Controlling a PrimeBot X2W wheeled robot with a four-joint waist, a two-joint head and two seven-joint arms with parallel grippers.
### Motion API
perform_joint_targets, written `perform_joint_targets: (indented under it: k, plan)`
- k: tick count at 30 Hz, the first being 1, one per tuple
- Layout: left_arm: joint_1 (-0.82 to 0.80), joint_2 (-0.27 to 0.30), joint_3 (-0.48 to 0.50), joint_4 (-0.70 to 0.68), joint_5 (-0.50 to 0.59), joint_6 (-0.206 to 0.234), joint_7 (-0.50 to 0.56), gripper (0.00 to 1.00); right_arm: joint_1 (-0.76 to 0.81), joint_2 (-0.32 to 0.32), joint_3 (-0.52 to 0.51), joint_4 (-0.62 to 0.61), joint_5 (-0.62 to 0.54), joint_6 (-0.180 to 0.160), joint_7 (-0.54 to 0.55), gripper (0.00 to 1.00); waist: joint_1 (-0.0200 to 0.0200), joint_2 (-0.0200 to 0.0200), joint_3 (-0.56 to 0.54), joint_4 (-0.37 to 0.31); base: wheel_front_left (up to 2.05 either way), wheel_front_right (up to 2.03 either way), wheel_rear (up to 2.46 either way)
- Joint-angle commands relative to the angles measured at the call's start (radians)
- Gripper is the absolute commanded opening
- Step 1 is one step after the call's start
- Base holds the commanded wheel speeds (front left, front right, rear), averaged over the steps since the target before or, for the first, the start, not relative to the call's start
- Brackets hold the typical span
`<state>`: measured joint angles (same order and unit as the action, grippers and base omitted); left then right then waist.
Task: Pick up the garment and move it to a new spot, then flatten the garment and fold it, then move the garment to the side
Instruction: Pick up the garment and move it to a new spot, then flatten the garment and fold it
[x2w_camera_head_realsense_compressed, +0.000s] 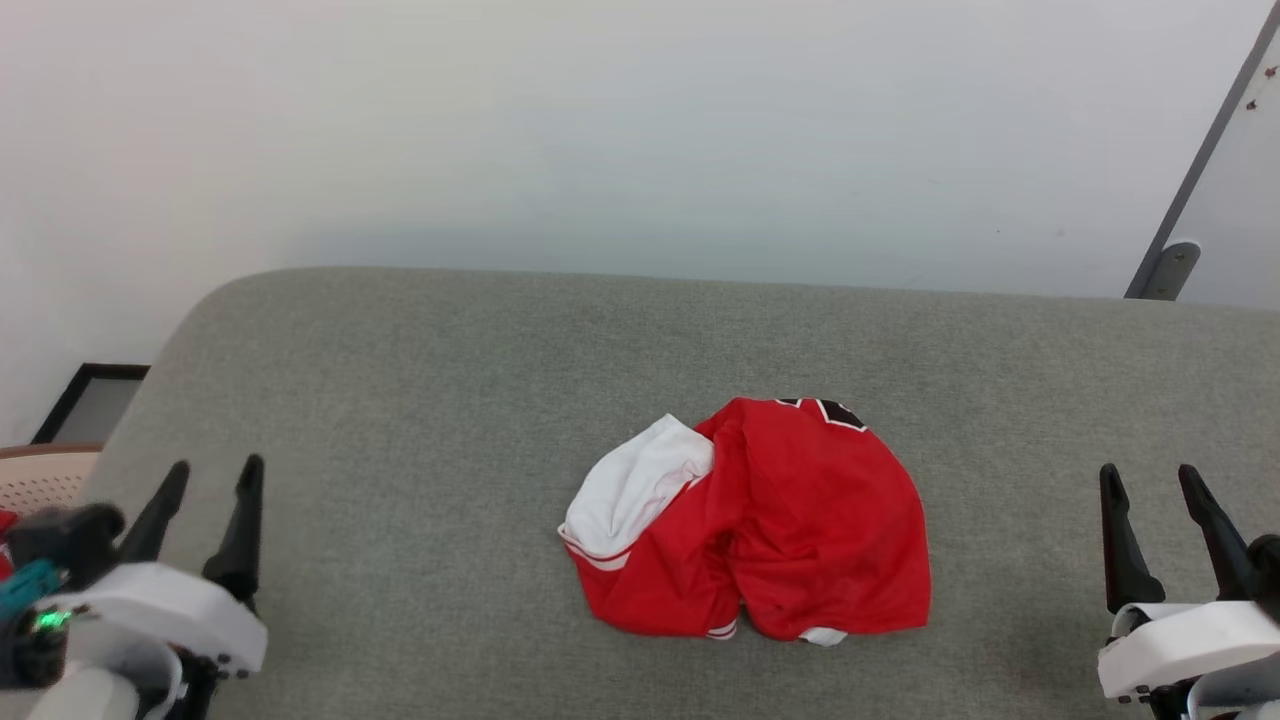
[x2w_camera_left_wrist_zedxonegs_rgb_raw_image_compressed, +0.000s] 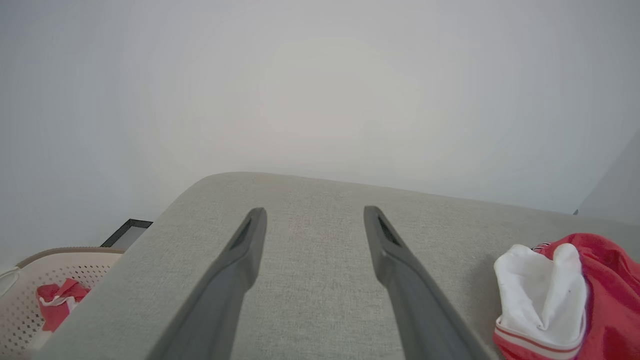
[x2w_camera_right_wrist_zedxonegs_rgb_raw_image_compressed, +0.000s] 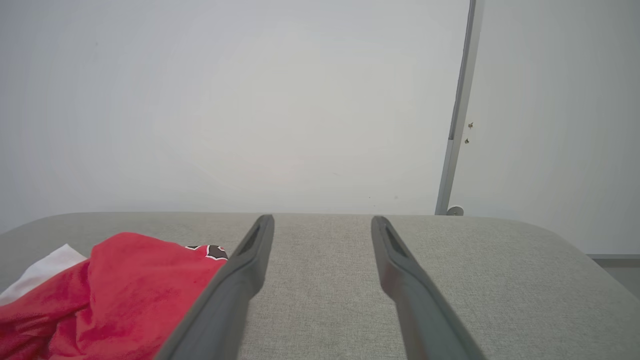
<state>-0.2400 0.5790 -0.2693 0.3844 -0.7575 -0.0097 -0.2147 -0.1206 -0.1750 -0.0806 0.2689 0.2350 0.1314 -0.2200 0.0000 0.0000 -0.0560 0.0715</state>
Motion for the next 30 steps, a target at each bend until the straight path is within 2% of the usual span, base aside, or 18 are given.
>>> perform_joint_targets:
  k: [1, 10, 21, 27, 30]
  plan:
    - [0.019, -0.005, 0.01, 0.003, -0.01, 0.002, -0.01, 1.0, 0.011, 0.0, -0.004, 0.002, -0.008, -0.001, -0.005, 1.0, 0.0, 0.0, -0.002, 0.003, 0.0, 0.0, 0.0]
    - [0.1, -0.011, 0.082, -0.016, -0.012, 0.012, -0.046, 1.0, 0.032, 0.015, -0.023, -0.011, -0.015, -0.001, -0.006, 1.0, 0.0, 0.0, -0.003, 0.013, 0.0, 0.0, 0.0]
    - [0.119, -0.014, 0.102, -0.051, -0.002, 0.002, -0.049, 1.0, 0.024, 0.018, -0.022, -0.022, -0.021, -0.001, 0.0, 1.0, 0.0, 0.0, 0.001, 0.012, 0.0, 0.0, 0.0]
    - [0.085, 0.006, 0.072, -0.08, 0.004, -0.014, 0.004, 1.0, 0.014, 0.022, -0.019, -0.027, -0.022, -0.001, 0.001, 1.0, 0.0, 0.0, 0.013, 0.002, 0.0, 0.0, 0.0]
    - [0.044, 0.021, 0.051, -0.098, -0.008, -0.029, 0.076, 1.0, 0.004, 0.024, -0.012, -0.033, -0.024, -0.001, 0.002, 1.0, 0.0, 0.0, 0.026, -0.011, 0.0, 0.0, 0.0]
